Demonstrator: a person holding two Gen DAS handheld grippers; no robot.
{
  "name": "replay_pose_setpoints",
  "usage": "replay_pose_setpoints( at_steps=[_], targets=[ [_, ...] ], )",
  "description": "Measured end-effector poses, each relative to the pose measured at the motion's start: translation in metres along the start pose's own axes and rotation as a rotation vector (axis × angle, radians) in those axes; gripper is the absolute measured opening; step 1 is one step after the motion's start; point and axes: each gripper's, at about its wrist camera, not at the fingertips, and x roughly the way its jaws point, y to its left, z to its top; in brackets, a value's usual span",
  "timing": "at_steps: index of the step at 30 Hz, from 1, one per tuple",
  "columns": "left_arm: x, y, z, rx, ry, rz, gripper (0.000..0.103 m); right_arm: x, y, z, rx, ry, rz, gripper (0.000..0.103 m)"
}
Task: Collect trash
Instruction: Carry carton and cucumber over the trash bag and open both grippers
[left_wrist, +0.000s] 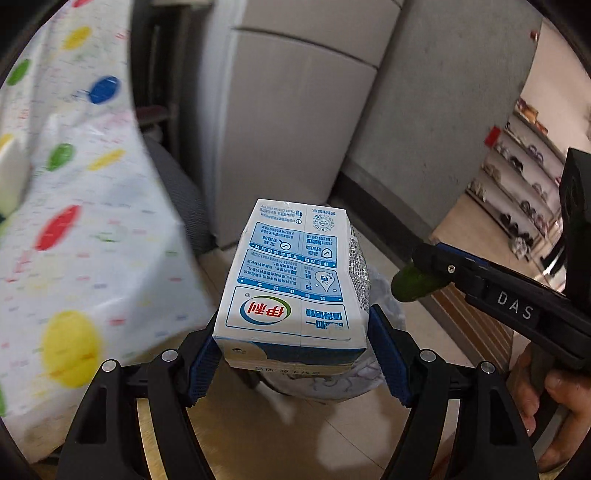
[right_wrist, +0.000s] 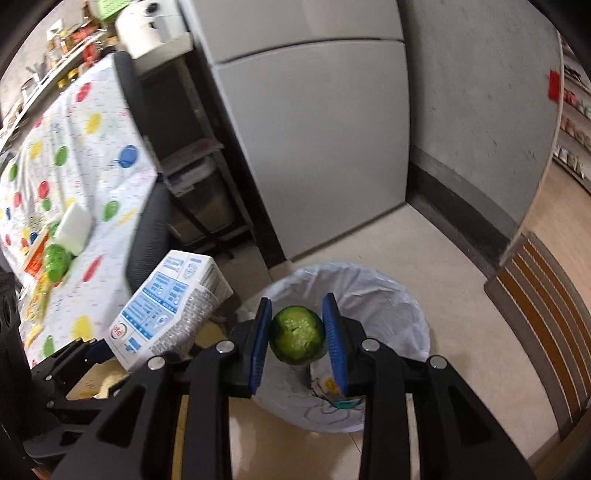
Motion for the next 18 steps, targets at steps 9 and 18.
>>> replay_pose_setpoints(
  at_steps=[9,18],
  targets=[
    [0.026,-0.006,0.013,0.057,0.021,-0.046,0.084,0.024,-0.028,0.007,0.092,0.001,-0.024,0.051],
    [-0.053,0.028,0.013,0.050,-0.106,0.021,0.084,-0.029,0.010,0.013,0.023,-0.078,-0.012,0.051]
  ],
)
